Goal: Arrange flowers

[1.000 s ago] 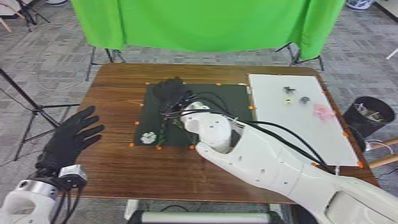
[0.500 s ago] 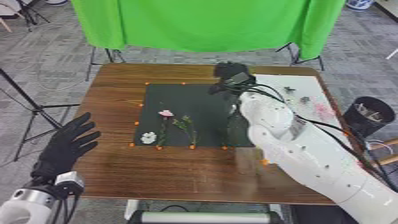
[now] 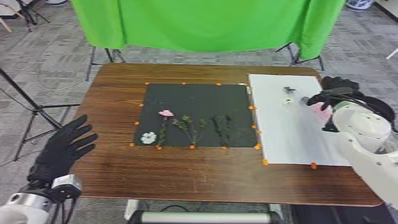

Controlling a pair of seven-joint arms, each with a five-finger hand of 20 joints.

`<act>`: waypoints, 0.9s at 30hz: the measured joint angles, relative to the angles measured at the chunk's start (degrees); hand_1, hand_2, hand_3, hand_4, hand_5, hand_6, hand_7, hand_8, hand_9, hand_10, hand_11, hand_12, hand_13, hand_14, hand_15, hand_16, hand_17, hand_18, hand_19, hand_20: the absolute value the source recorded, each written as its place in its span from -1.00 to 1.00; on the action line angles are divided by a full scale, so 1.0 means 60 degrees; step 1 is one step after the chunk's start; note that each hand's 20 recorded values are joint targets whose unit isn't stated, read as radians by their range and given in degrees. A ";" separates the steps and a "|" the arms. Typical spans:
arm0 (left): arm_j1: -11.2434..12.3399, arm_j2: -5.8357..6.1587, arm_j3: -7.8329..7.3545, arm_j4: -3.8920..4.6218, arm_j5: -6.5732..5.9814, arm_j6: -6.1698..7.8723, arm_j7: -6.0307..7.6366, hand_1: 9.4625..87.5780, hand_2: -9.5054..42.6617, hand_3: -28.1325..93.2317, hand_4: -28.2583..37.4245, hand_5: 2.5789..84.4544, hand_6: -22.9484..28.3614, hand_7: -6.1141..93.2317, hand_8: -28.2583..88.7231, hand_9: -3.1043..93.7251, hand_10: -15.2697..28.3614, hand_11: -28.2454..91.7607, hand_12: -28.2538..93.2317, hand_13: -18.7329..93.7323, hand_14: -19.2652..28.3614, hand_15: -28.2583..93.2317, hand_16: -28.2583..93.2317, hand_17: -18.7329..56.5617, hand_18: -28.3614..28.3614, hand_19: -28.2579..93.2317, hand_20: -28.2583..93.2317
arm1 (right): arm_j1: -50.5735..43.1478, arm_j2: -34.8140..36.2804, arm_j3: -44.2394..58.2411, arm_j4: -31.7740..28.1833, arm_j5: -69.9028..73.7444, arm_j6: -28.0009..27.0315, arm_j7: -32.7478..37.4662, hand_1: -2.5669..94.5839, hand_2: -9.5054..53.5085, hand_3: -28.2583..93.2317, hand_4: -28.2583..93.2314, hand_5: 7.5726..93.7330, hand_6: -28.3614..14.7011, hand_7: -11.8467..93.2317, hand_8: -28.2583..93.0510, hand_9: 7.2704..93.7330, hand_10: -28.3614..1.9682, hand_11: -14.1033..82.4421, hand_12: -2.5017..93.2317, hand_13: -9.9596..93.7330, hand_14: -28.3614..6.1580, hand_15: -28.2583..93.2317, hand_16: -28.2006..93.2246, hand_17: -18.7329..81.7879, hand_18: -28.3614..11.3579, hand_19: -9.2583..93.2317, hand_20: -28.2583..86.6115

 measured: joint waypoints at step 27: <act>0.0005 -0.0015 -0.0004 0.0010 0.0004 -0.0038 -0.0093 -0.60 -0.70 0.61 -0.88 -0.44 -0.01 -0.46 -0.70 -0.50 0.26 -0.17 -0.28 -0.34 0.50 -0.04 -0.55 -0.75 0.81 0.15 -0.42 | -0.1401 0.0322 -0.0148 0.0216 -0.0197 0.1648 -0.0059 0.08 -1.00 0.79 -1.00 0.39 0.48 0.16 -0.51 0.86 0.60 -0.33 0.02 0.66 0.45 0.65 -0.09 0.19 -0.52 1.00 0.39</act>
